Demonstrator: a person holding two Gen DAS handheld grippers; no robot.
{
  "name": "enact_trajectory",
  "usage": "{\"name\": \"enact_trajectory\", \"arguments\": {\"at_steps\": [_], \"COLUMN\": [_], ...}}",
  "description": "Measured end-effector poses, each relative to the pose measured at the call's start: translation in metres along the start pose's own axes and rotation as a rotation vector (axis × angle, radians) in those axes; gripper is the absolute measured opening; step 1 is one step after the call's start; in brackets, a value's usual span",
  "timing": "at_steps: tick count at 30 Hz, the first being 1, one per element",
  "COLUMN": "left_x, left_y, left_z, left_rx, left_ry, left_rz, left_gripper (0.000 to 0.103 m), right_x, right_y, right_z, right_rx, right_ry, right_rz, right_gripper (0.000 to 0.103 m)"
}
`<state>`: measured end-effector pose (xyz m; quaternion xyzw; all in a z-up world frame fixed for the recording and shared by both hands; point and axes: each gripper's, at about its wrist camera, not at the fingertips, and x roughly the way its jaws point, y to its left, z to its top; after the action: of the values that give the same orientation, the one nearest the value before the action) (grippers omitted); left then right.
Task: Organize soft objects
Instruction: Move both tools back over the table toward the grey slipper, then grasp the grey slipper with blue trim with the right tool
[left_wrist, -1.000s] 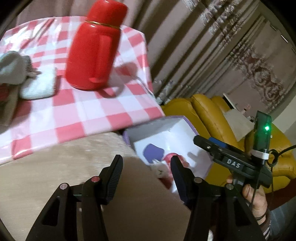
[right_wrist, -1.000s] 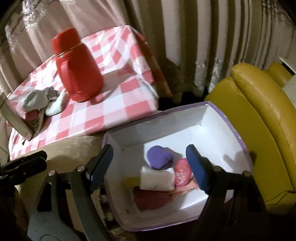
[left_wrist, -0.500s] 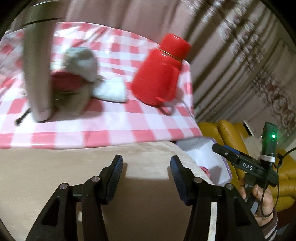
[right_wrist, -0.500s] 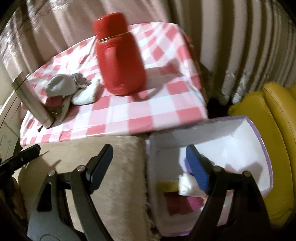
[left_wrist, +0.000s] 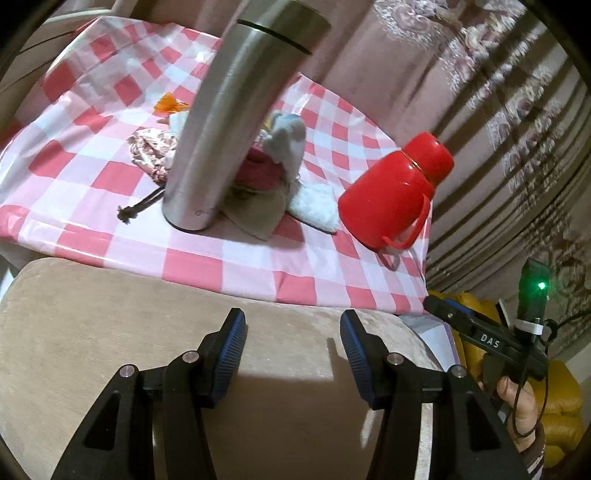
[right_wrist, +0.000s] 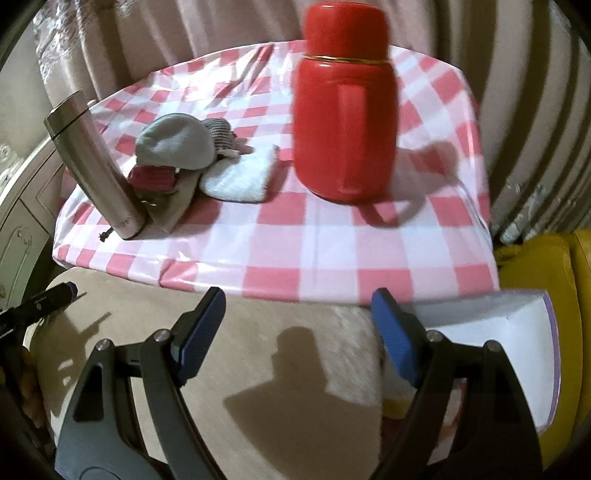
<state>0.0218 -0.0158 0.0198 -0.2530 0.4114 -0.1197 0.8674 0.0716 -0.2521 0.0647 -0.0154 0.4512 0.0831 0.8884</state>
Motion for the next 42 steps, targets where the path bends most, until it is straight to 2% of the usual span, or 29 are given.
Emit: {"name": "enact_trajectory", "arguments": {"at_steps": [7, 9, 13, 18, 24, 34, 42], "left_x": [-0.012, -0.016, -0.020, -0.026, -0.029, -0.024, -0.036], "left_y": [0.028, 0.041, 0.066, 0.088, 0.110, 0.127, 0.164], "left_z": [0.010, 0.014, 0.021, 0.033, 0.039, 0.046, 0.086], "left_rx": [-0.053, -0.081, -0.152, -0.200, -0.253, -0.291, -0.313], "left_ry": [-0.031, -0.044, -0.060, -0.076, -0.088, -0.081, -0.121], "left_rz": [0.028, 0.039, 0.049, 0.069, 0.083, 0.078, 0.105], "left_gripper": [0.055, 0.055, 0.055, 0.055, 0.055, 0.055, 0.055], "right_x": [0.019, 0.025, 0.043, 0.067, 0.108, 0.150, 0.166], "right_y": [0.045, 0.057, 0.075, 0.099, 0.103, 0.114, 0.110], "right_z": [0.027, 0.039, 0.067, 0.101, 0.136, 0.155, 0.154], "right_rx": [-0.115, -0.121, -0.057, -0.021, 0.106, 0.127, 0.131], "right_ry": [-0.005, -0.009, -0.008, -0.013, 0.028, 0.073, 0.069], "right_rz": [0.038, 0.100, 0.213, 0.285, 0.409, 0.430, 0.444], "right_gripper": [0.085, 0.086, 0.087, 0.087, 0.089, 0.093, 0.093]}}
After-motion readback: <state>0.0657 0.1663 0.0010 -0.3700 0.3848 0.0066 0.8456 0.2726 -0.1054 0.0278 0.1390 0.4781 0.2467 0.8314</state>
